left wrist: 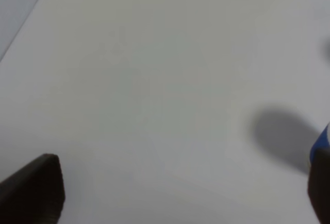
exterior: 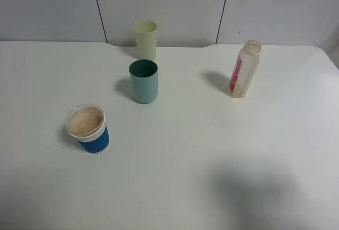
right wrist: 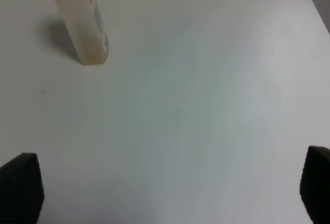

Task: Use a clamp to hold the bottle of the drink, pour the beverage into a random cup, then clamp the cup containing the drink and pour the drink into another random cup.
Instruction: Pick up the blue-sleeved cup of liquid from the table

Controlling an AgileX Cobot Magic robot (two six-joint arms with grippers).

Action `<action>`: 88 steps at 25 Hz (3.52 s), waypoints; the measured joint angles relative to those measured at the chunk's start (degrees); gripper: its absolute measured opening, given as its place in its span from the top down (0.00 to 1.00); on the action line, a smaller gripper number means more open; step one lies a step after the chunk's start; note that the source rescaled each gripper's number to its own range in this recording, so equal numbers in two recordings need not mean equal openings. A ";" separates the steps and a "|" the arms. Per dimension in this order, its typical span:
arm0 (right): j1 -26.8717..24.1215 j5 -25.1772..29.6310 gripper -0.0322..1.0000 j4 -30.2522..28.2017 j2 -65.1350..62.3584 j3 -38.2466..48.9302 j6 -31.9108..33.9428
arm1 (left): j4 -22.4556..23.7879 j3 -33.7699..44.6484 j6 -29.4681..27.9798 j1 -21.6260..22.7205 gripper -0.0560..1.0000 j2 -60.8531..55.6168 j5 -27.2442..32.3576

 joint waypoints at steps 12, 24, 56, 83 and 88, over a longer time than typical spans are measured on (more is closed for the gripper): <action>0.00 0.00 0.00 0.00 0.00 0.00 0.00 | 0.00 0.00 0.00 0.00 0.11 0.00 0.00; 0.00 0.00 0.00 0.00 0.00 0.00 0.00 | 0.00 0.00 0.00 0.00 0.11 0.00 0.00; 0.00 -0.05 0.00 0.05 0.00 0.00 0.00 | -15.87 -1.26 10.46 0.00 0.11 6.20 -17.36; 0.00 -0.05 0.00 0.05 0.00 0.00 0.00 | -29.13 3.63 35.49 0.00 0.19 25.46 -18.25; 0.00 -0.05 0.00 0.05 0.00 0.00 0.00 | -29.36 3.67 35.60 -1.41 0.22 25.50 -18.83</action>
